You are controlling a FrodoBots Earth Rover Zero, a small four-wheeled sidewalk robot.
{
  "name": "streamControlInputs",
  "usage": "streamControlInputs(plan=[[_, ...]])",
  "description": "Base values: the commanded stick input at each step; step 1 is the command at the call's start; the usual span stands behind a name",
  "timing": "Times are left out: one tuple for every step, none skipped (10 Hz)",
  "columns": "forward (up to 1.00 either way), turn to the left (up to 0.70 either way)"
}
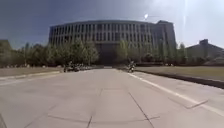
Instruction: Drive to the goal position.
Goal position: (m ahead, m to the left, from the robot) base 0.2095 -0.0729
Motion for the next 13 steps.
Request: streamControlInputs(plan=[[0.7,0.01],[0.7,0.01],[0.7,0.01],[0.7,0.01],[0.7,0.01],[0.7,0.01],[0.7,0.01],[0.7,0.01],[0.7,0.01],[0.7,0.01],[0.7,0.01],[0.7,0.01],[0.7,0.01]])
